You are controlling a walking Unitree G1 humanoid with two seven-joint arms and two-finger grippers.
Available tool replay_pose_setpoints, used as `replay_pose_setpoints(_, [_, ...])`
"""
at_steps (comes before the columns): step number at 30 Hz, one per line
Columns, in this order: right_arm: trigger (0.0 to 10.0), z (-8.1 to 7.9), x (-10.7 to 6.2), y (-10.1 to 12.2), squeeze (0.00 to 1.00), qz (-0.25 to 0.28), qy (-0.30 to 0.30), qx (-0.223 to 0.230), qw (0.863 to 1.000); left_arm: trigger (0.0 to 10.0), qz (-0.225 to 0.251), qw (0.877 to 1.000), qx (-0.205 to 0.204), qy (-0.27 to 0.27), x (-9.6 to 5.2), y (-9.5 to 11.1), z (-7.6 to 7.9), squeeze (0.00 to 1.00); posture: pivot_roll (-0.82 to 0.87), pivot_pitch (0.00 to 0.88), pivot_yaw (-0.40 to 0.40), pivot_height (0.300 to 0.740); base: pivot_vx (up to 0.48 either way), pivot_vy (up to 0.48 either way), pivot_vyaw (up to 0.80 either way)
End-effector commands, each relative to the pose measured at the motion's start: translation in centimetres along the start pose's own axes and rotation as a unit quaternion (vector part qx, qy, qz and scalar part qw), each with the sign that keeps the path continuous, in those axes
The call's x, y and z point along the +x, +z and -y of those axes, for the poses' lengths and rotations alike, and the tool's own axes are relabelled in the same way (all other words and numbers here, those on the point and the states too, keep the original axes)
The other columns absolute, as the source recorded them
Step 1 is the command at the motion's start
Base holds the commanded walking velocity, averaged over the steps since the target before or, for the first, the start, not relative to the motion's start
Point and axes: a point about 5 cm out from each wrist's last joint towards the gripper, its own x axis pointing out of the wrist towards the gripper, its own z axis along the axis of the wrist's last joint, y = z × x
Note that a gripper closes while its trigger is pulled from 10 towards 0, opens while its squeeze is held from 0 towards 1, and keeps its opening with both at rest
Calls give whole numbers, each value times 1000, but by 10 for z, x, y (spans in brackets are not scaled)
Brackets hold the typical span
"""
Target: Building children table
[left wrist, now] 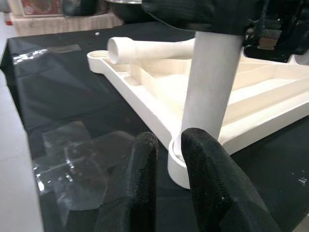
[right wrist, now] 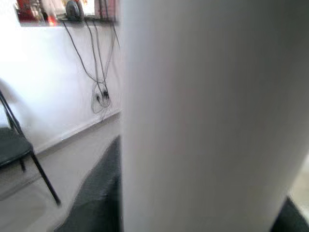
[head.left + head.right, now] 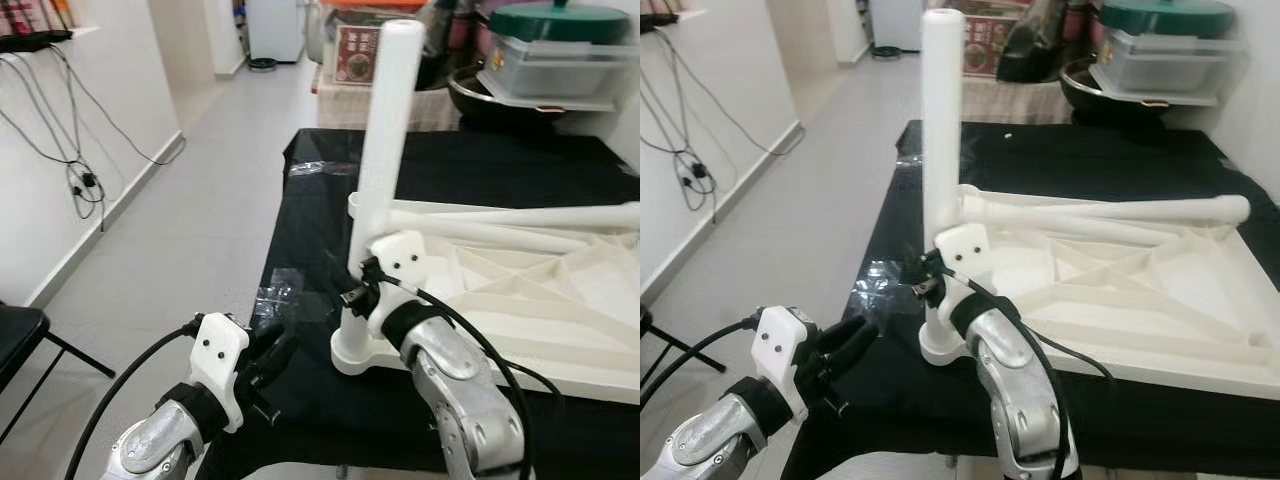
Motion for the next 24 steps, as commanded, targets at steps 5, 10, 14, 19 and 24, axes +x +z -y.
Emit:
replay_pose_setpoints(5, [10000, 10, 2, 2, 1000, 13, 122, 35, 992, 10000, -2, 1000, -8, -1, 0, -3, 2, 0, 26, 118, -9, 740, 0, 0, 0])
replay_pose_setpoints(10, [10000, 30, 3, 5, 0, 3, 219, 4, 976, 10000, -1, 1000, -9, -2, 0, -2, 4, 0, 35, 124, -12, 740, 0, 0, 0])
replay_pose_setpoints(14, [10000, 39, 5, 5, 0, -7, 279, -12, 960, 10000, 0, 1000, -9, -2, 0, -1, 5, 0, 45, 130, -14, 740, 0, 0, 0])
replay_pose_setpoints(19, [10000, 48, 8, 7, 0, -23, 347, -35, 937, 10000, 1, 1000, -11, 0, -2, 0, 8, 0, 49, 149, -21, 740, 0, 0, 0])
replay_pose_setpoints(24, [10000, 55, 18, 22, 0, 8, 369, -10, 929, 10000, 3, 1000, -12, 9, -5, 2, 7, 0, 51, 159, -23, 740, 0, 0, 0])
